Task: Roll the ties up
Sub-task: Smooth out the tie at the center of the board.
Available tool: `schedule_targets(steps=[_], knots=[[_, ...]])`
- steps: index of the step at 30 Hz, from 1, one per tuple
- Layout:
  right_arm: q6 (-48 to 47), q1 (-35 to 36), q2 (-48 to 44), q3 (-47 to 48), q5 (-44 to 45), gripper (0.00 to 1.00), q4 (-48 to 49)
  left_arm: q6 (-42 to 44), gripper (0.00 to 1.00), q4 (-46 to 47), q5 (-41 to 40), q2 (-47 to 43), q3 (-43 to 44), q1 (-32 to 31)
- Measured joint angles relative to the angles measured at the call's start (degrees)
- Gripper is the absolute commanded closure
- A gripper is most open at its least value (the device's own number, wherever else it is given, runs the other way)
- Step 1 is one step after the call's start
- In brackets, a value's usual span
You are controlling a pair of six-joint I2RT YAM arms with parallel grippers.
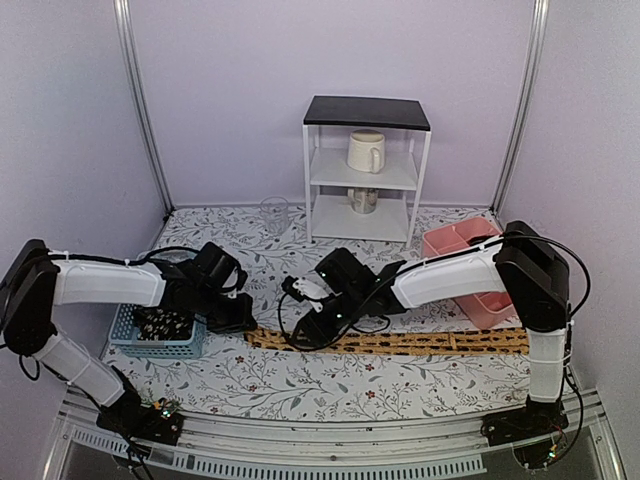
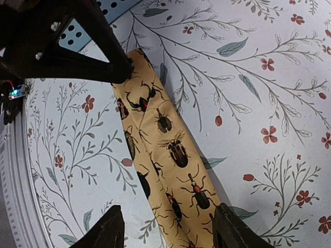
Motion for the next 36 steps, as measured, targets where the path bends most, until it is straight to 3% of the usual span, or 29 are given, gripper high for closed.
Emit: schedule_targets(steps=[16,29,36], knots=[[-10.2,1.2,1.9,-1.4,5.0,0.47,-0.4,0.2,1.00,-1.3,-1.7,1.4,-2.4,0.2],[-12.5,3.1,1.3,-5.4,12.4,0.79,6.1,0.3,1.00,-2.2,-3.0,1.5,-3.1,0.5],[-12.2,3.4,-1.0,-7.7,12.5,0.82,5.2,0.3,1.00,-2.2,-3.0,1.5,-3.1,0.5]])
